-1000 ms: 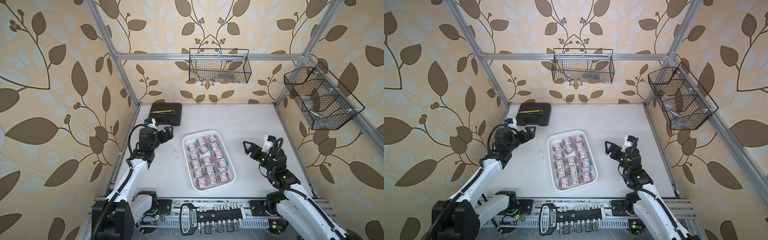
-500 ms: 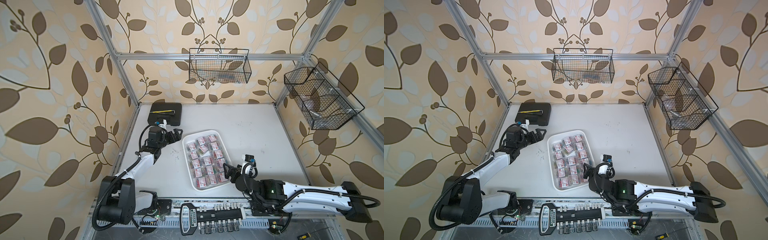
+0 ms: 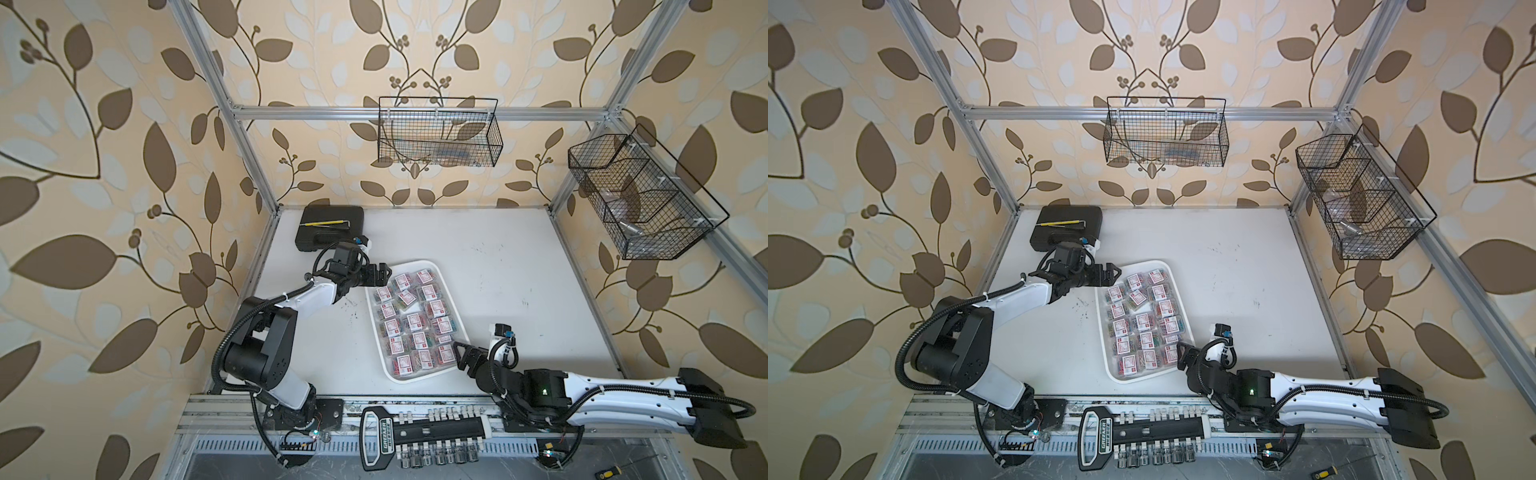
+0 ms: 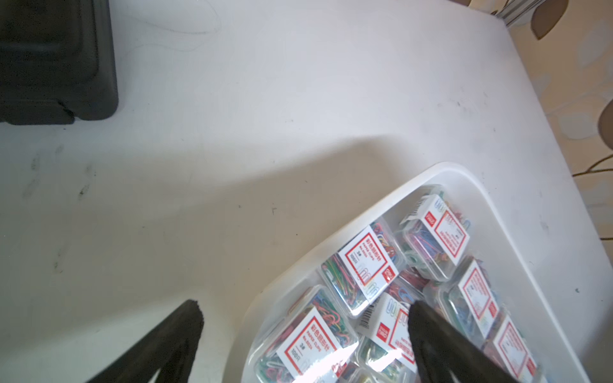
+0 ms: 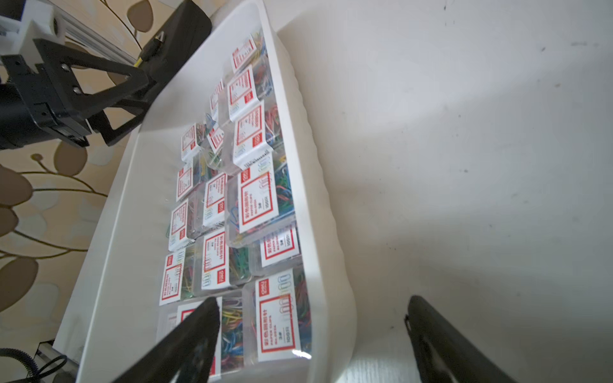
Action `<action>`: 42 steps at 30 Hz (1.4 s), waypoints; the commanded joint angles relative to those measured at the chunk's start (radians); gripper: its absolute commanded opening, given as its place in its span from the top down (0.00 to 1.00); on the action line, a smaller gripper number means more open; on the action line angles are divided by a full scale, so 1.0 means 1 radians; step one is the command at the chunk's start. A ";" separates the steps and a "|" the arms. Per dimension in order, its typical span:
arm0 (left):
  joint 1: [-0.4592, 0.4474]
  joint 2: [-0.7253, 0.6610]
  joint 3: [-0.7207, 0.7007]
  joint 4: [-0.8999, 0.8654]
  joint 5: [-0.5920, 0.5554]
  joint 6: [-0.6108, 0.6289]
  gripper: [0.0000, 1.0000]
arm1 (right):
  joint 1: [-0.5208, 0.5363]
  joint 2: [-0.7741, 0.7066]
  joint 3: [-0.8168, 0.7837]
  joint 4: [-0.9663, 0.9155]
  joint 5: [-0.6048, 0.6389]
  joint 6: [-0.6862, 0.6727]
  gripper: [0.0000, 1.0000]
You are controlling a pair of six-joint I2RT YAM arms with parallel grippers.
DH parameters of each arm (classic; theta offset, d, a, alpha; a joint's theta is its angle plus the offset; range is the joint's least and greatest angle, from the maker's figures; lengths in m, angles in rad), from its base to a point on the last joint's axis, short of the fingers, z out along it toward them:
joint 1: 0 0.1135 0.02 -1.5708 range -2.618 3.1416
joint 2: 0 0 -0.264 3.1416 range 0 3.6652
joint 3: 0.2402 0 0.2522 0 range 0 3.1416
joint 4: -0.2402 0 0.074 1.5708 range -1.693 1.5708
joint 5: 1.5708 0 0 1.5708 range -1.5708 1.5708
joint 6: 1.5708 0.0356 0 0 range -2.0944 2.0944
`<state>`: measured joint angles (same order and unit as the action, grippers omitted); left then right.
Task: Take the paper clips out of the storage box
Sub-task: Move the storage box to the center of the board.
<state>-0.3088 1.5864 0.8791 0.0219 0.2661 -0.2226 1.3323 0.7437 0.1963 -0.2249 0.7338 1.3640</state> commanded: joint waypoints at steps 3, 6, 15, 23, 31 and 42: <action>-0.020 0.048 0.067 -0.072 -0.099 0.055 0.03 | 0.005 0.038 -0.021 0.115 -0.083 0.034 0.10; -0.020 0.089 0.094 -0.093 -0.145 0.048 0.07 | 0.000 0.049 -0.033 0.153 -0.102 0.028 0.18; -0.020 0.075 0.049 -0.021 -0.253 -0.064 0.56 | -0.290 -0.023 -0.114 0.225 -0.313 -0.105 0.77; -0.021 -0.069 -0.104 0.098 -0.219 -0.177 0.75 | -0.718 -0.020 -0.054 0.256 -0.579 -0.345 1.00; -0.025 -0.136 -0.263 0.286 -0.118 -0.304 0.83 | -0.831 0.327 0.167 0.343 -0.598 -0.586 0.94; -0.053 -0.217 -0.230 0.148 -0.340 -0.264 0.54 | -0.946 0.551 0.341 0.341 -0.654 -0.727 0.77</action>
<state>-0.3496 1.4296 0.5804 0.3019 0.0086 -0.5598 0.4088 1.3117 0.4934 0.1524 0.0025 0.6518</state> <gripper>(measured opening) 0.429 0.221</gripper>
